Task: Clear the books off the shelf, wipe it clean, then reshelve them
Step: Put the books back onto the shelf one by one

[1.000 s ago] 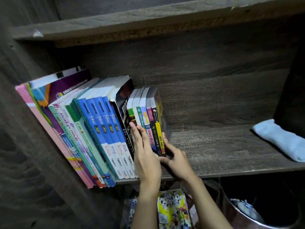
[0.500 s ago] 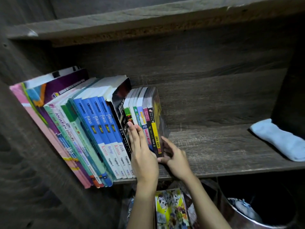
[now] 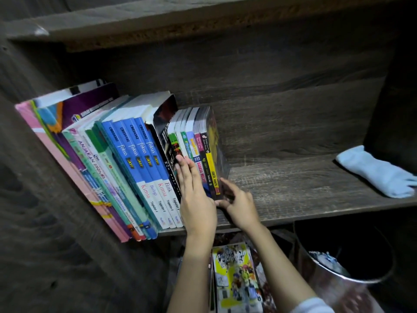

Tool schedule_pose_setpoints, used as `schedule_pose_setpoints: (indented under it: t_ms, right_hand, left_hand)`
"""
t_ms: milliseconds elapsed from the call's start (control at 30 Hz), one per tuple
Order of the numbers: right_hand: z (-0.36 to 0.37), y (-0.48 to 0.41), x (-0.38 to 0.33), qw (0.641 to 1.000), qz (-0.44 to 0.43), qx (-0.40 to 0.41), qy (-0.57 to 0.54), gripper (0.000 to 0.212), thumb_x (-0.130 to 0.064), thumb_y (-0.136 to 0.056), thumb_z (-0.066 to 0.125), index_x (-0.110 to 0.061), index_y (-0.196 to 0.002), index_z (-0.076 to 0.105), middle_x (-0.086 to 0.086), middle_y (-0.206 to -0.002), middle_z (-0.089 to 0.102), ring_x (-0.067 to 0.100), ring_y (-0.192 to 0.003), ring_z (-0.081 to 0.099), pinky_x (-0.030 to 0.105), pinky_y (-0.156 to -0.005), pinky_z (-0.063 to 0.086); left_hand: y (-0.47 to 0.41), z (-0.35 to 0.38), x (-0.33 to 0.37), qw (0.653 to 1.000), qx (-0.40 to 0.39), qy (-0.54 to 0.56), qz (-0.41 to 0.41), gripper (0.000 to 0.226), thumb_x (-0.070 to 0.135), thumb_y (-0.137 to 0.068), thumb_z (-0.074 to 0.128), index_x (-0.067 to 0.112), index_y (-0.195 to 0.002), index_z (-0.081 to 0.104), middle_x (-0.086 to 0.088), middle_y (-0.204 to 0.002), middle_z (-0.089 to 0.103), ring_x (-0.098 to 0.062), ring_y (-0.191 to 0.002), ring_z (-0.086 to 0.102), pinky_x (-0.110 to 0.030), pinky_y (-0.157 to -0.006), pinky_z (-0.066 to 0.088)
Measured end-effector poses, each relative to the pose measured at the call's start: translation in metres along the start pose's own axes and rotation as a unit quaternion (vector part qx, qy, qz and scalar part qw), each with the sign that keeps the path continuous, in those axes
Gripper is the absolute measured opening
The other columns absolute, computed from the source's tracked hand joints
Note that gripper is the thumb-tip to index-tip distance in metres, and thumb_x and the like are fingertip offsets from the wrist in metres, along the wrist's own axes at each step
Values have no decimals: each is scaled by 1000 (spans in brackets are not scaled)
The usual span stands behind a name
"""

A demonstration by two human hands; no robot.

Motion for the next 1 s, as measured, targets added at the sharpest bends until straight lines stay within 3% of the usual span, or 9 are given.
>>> schedule_pose_setpoints:
  t_ms: [100,167,233,300,367,500,633,833,1000]
  right_hand:
    - [1,3,2,998,5,12,59,65,-25,-79,75,-28,-138,47,10,-118,67,24,-107,63,39,-95,49]
    - [1,5,1,997,7,4,78,67,-27,-79,74,-27,-139,46,11,-121,65,26,-111,62,38,-97,47]
    - [1,6,-3,997,1,-13,70,67,-21,-80,74,-24,-140,45,9,-125,63,23,-114,61,32,-99,45]
    - [-1,5,-4,998,0,-32,54,65,-11,-80,72,-21,-139,46,7,-126,62,20,-115,59,24,-101,40]
    - [-3,6,-4,999,5,-35,23,57,-2,-81,67,-15,-134,52,8,-124,64,21,-115,60,25,-103,40]
    - [-24,31,-2,996,31,79,-17,28,-2,-84,60,-11,-108,70,9,-102,72,20,-98,66,26,-91,48]
    - [-49,70,-11,977,29,210,36,23,-24,-81,50,-10,-79,68,15,-72,68,35,-74,62,36,-69,41]
    - [-37,105,23,972,102,50,204,22,-28,-87,50,-10,-85,62,22,-89,66,40,-90,59,37,-68,42]
    - [-24,112,76,941,191,-95,263,32,-35,-89,52,-9,-100,66,22,-105,65,36,-103,59,34,-77,45]
  left_hand:
    - [3,-3,3,1000,-19,-10,4,100,-12,-78,54,22,-146,-11,12,-147,-30,-6,-139,-20,-23,-79,50]
    - [8,-8,3,1000,2,-8,14,92,-12,-78,55,16,-151,9,10,-152,-18,-9,-143,-7,-23,-81,47]
    - [14,-21,1,997,67,9,33,78,-17,-73,55,9,-145,36,3,-157,14,-17,-141,23,-29,-81,49]
    - [19,-27,-1,993,109,24,46,68,-20,-69,55,5,-132,53,-3,-141,48,-24,-123,46,-33,-80,52]
    - [24,-32,-6,990,125,47,45,58,-19,-71,53,5,-123,60,-5,-126,59,-25,-111,55,-29,-83,49]
    - [39,-42,-18,985,125,112,46,47,-18,-73,45,4,-108,67,-8,-108,64,-19,-97,61,-3,-89,34]
    - [59,-46,-26,985,127,118,23,31,-10,-72,43,7,-83,67,-4,-85,64,-19,-75,61,-12,-68,37]
    - [100,-4,-49,988,-63,90,-112,29,-3,-80,45,15,-73,66,0,-85,67,-25,-77,60,-24,-63,34]
    - [126,48,-88,937,-244,61,-241,30,3,-85,45,19,-93,69,-6,-99,70,-27,-90,63,-26,-74,45]
Point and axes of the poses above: each hand's wrist, its own y-axis away from the middle knuckle, its own z-axis out of the palm, x = y × z, the point moved 7 cm from there along -y, towards the middle knuckle
